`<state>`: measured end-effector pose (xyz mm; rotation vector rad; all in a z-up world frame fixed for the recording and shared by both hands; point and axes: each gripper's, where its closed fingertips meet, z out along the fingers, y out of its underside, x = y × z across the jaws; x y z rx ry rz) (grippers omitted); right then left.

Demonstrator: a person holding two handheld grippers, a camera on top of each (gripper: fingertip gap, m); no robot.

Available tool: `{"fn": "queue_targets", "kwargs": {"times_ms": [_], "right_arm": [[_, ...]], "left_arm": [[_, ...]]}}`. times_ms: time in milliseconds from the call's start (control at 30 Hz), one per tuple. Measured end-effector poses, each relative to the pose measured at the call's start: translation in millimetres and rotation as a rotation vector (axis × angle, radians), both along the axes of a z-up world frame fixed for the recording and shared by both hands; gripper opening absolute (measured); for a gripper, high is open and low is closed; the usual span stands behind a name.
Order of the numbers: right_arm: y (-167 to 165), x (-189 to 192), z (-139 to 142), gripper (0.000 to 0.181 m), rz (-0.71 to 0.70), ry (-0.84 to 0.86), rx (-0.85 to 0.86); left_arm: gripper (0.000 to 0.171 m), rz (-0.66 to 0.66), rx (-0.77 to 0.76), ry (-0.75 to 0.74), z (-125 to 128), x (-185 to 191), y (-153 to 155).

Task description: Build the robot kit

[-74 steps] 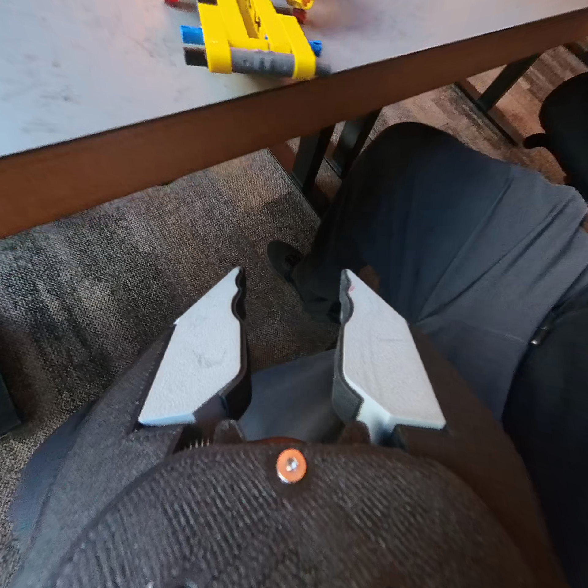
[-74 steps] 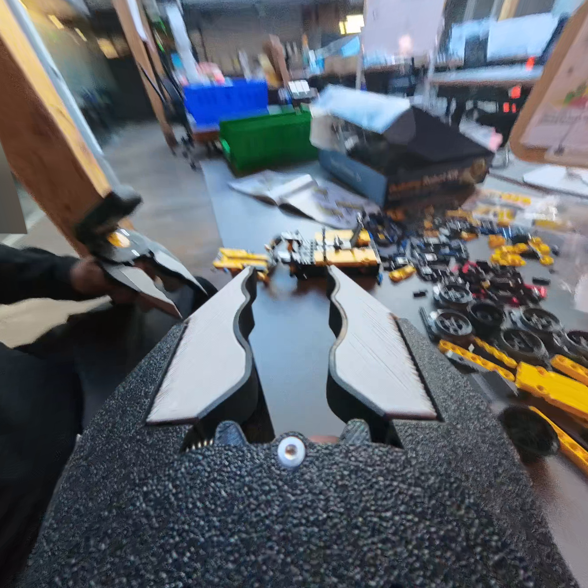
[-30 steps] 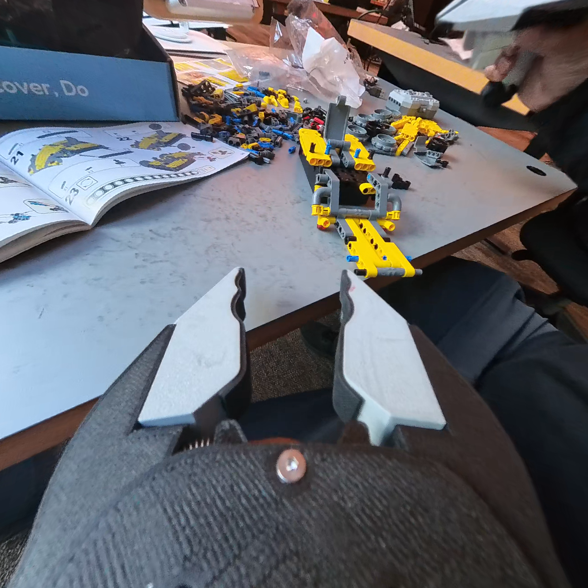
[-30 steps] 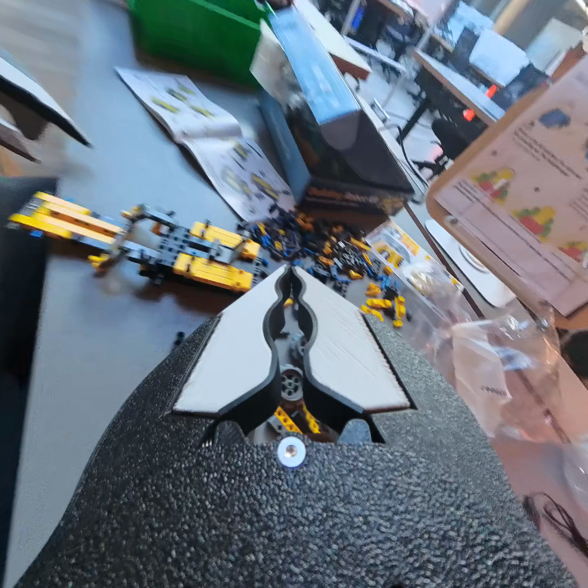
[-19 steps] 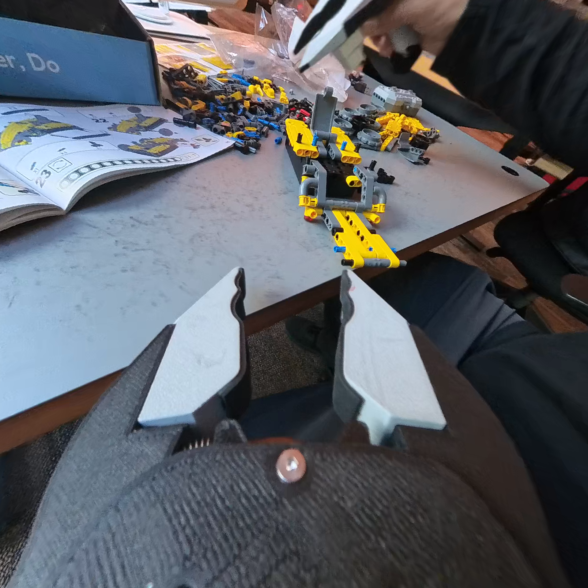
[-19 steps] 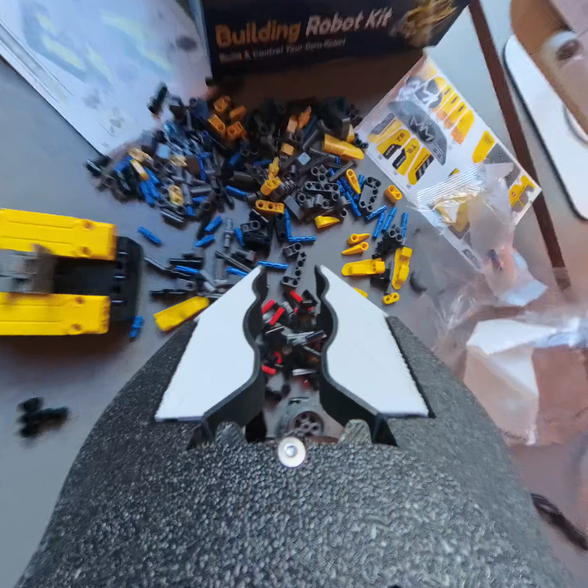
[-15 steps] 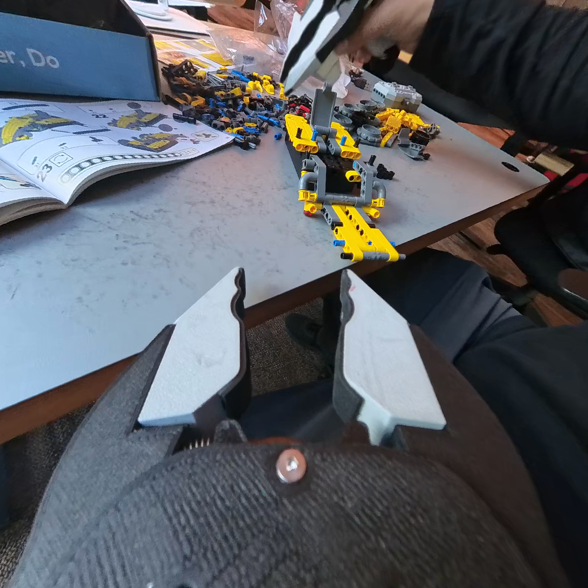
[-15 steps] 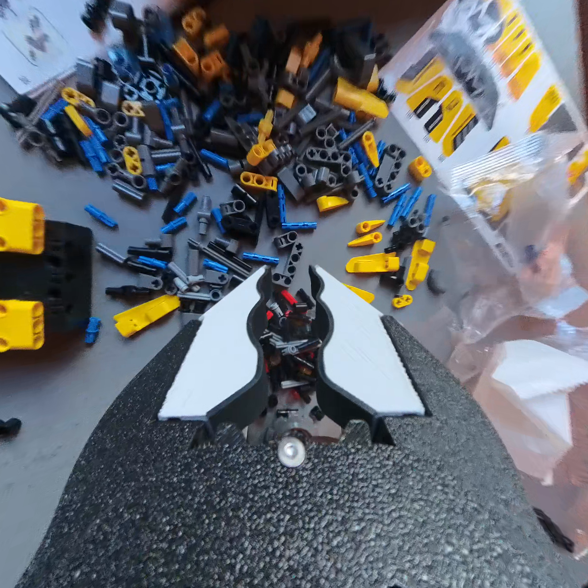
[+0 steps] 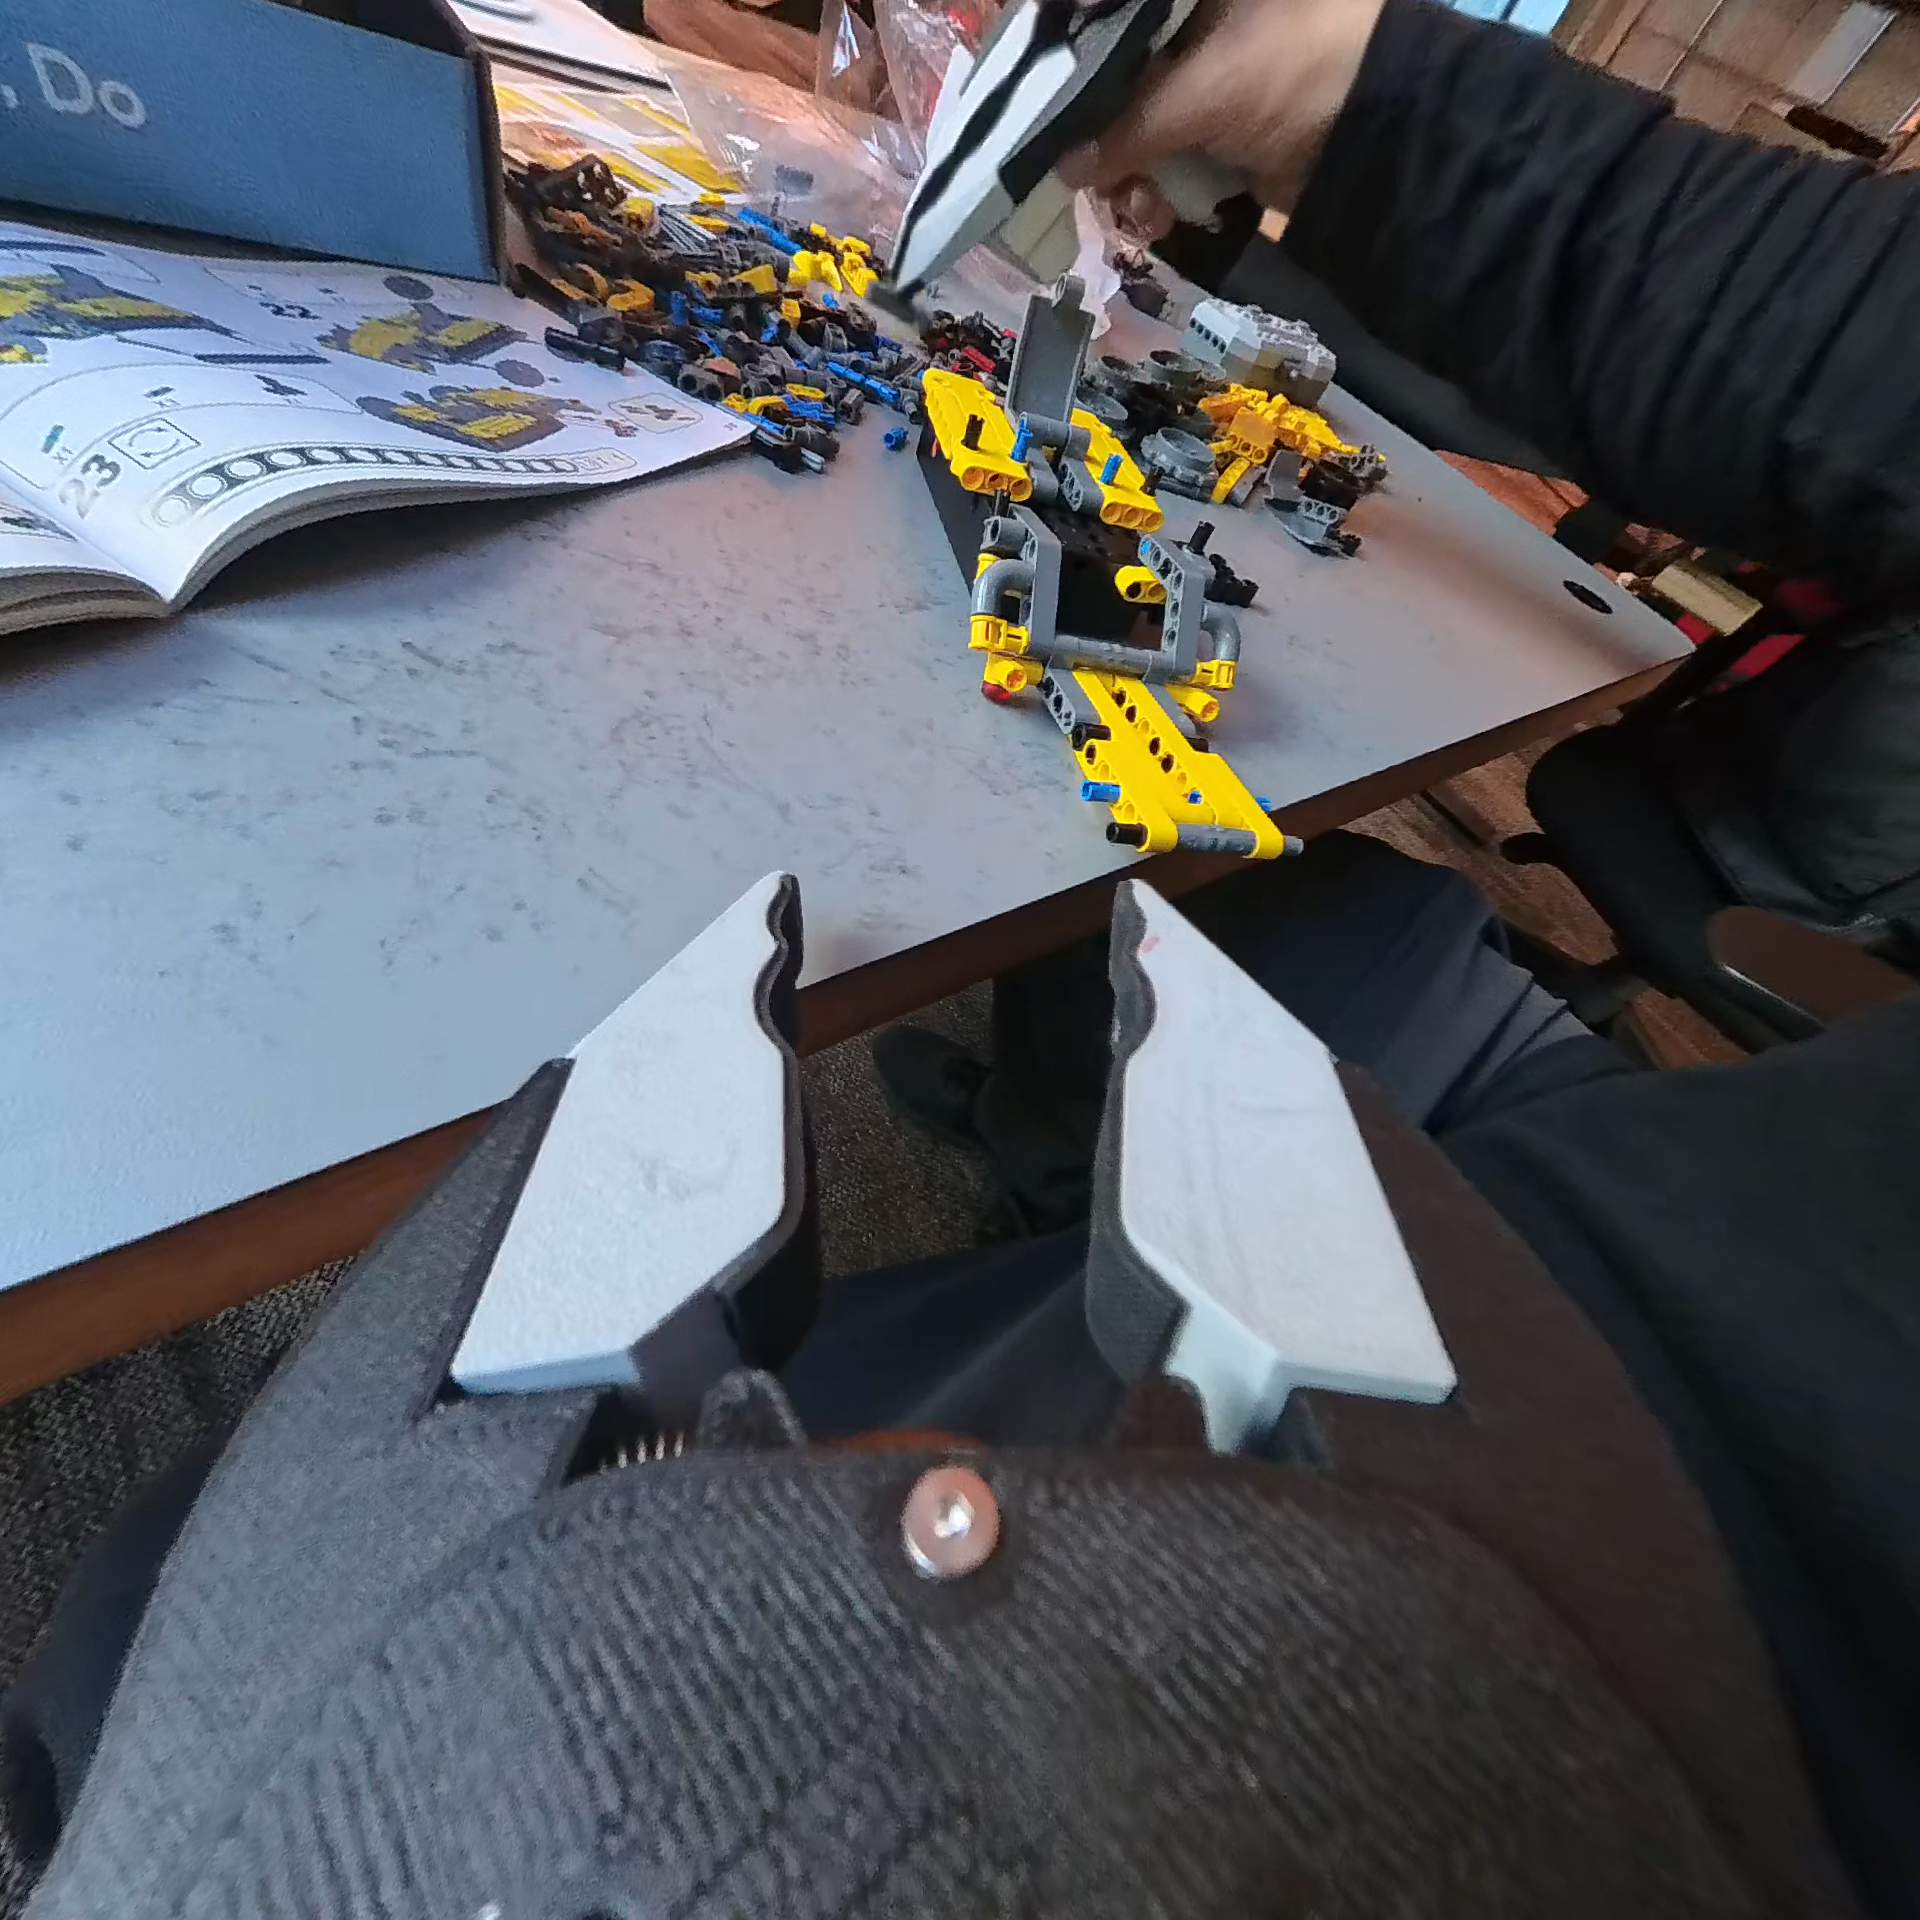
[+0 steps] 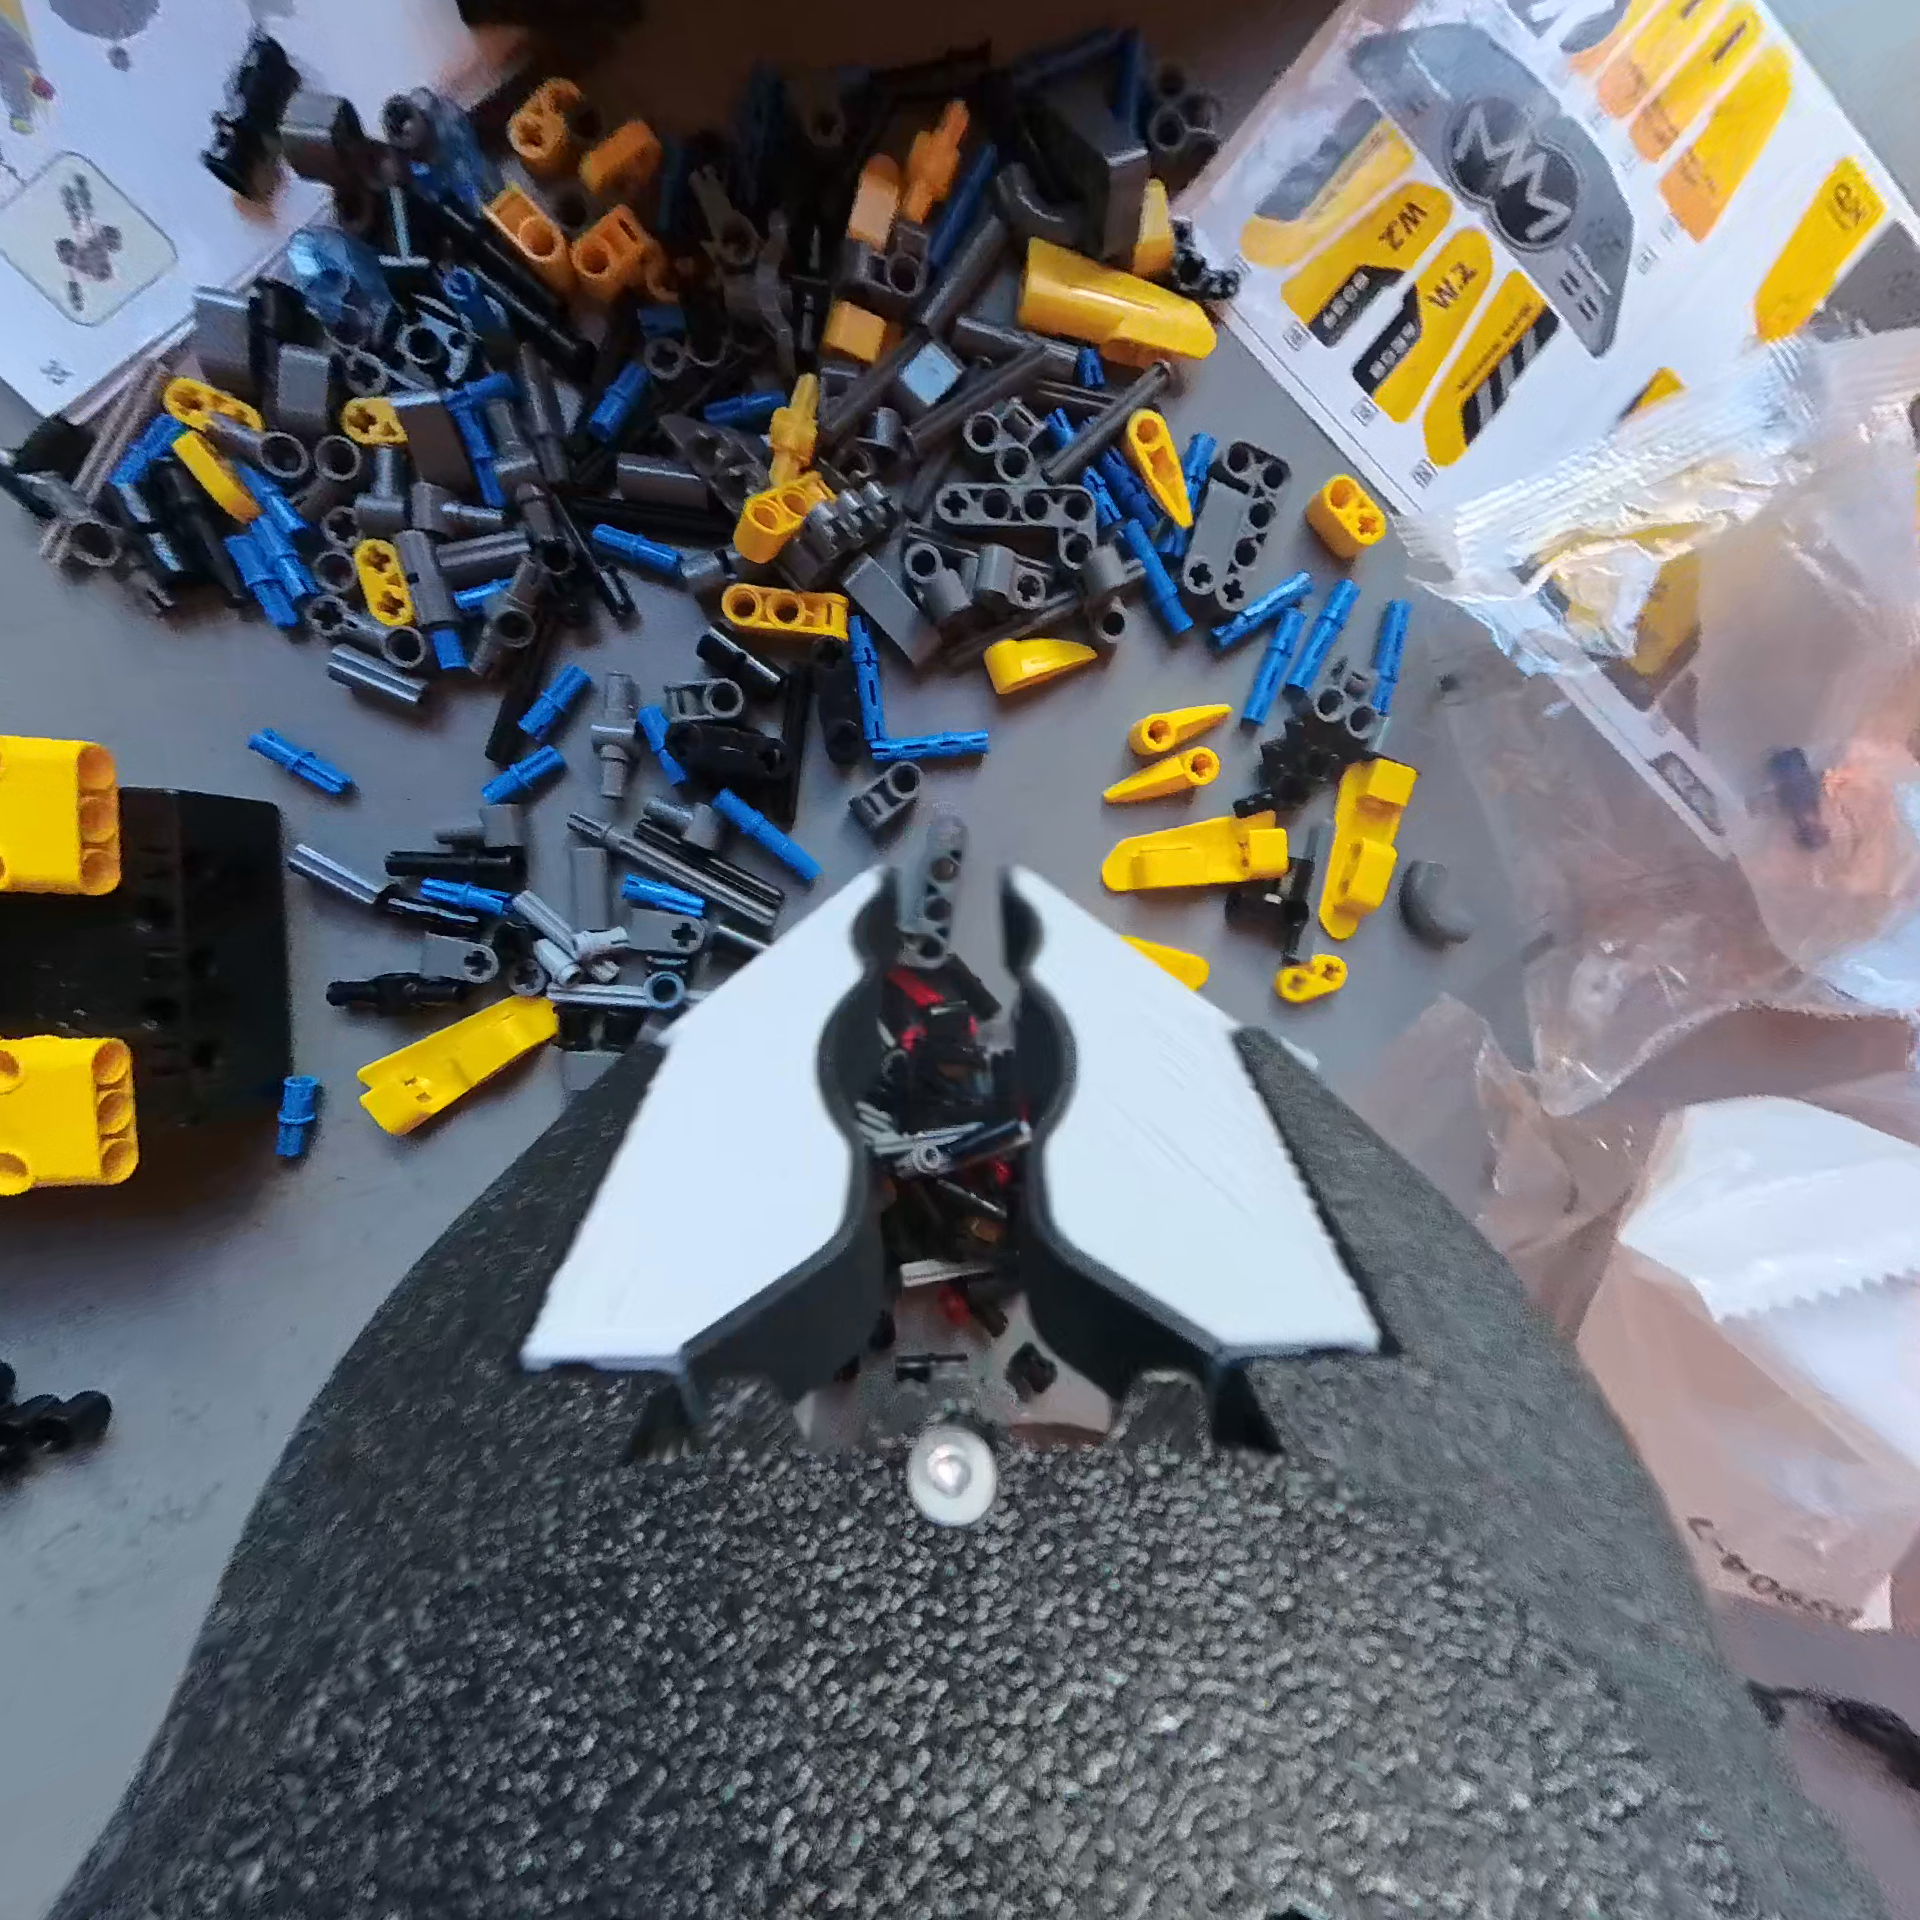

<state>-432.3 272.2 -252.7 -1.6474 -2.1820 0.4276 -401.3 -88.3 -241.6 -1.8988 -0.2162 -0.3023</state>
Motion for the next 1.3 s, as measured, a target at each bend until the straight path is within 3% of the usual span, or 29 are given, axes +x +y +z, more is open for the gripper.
{"fn": "queue_targets", "kwargs": {"times_ms": [67,300,567,700,900,1133,1300], "right_arm": [[8.5,4.2,-3.3,0.044,-0.024,-0.028,0.028],[-8.6,13.2,22.7,0.037,-0.020,0.114,0.005],[-81.5,38.1,77.0,0.031,0.053,0.507,-0.051],[-94.1,25.8,104.6,0.031,0.036,0.765,-0.076],[-105.9,4.8,123.3,0.030,0.078,0.988,-0.113],[-127.7,1.2,124.7,0.030,0.207,1.016,-0.064],[-120.0,2.8,115.2,0.028,0.213,0.989,0.005]], "left_arm": [[0.057,-0.002,0.002,-0.007,0.1,0.8,0.3],[0.056,-0.006,-0.007,0.014,-0.5,3.2,0.5],[0.056,-0.005,-0.026,0.023,-7.2,4.0,3.1],[0.056,-0.004,-0.031,0.032,-9.7,5.1,5.1],[0.058,0.055,-0.015,0.074,-6.8,-6.5,1.8],[0.076,0.230,0.180,0.082,31.3,-49.4,-4.2],[0.075,0.227,0.184,0.097,25.8,-59.7,18.5]]}}
